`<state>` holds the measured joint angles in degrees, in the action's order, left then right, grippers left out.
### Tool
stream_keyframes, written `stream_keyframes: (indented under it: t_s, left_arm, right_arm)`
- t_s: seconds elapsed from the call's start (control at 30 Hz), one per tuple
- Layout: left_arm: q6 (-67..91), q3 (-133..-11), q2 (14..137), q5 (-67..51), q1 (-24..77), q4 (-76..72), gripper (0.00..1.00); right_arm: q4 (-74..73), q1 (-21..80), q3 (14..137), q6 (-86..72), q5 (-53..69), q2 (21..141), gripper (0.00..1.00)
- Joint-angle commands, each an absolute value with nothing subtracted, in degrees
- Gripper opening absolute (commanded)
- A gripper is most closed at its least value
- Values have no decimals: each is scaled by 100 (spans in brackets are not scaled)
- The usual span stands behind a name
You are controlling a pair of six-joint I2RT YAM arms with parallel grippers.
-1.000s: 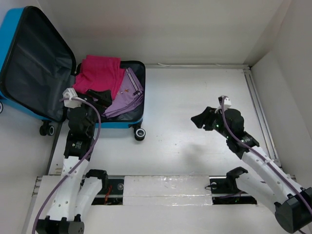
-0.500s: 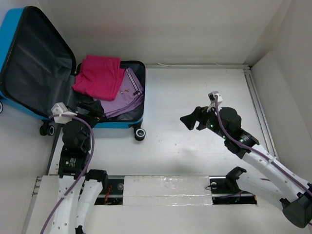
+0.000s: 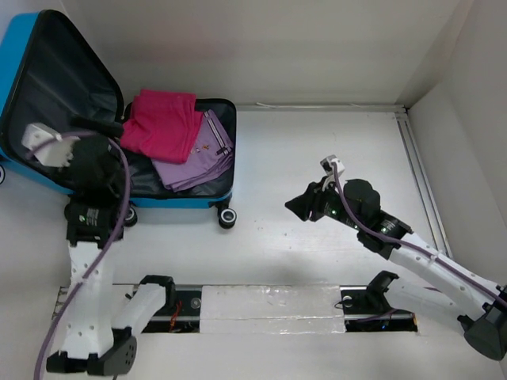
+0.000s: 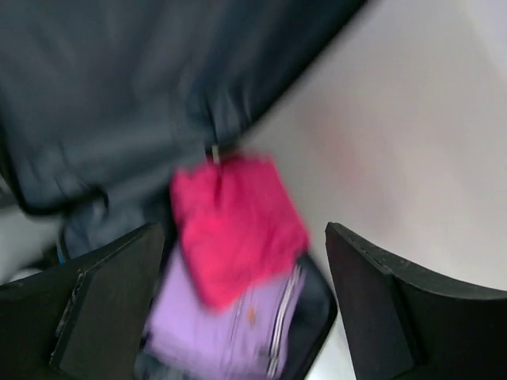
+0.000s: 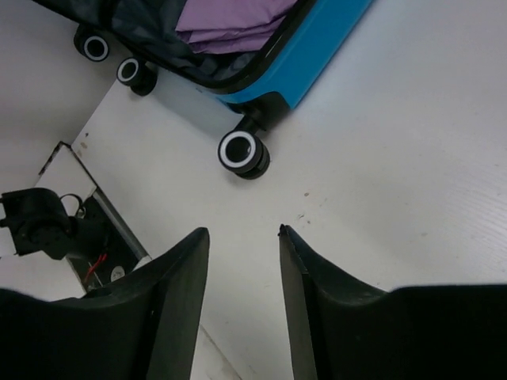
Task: Pack the luggage
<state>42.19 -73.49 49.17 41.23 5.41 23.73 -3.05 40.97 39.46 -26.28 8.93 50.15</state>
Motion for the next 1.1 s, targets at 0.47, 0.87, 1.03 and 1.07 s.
stream_keyframes:
  t_s: [0.47,0.87,1.03,1.07]
  left_arm:
    - [5199,-6021,7378,1533,-114,916,85]
    - [5713,-7250,9808,1731,105,475,83]
    - [5651,-7584,10151,1802,105,413,78]
    - [5651,-7585,10204,1802,105,352,75]
  right_arm:
    - [9,4438,3981,-2452,800,5150,66]
    - [9,4333,3929,-2452,703,5334,66]
    - [62,4333,3929,-2452,817,5668,66]
    - [114,4333,3981,-2452,817,5669,66]
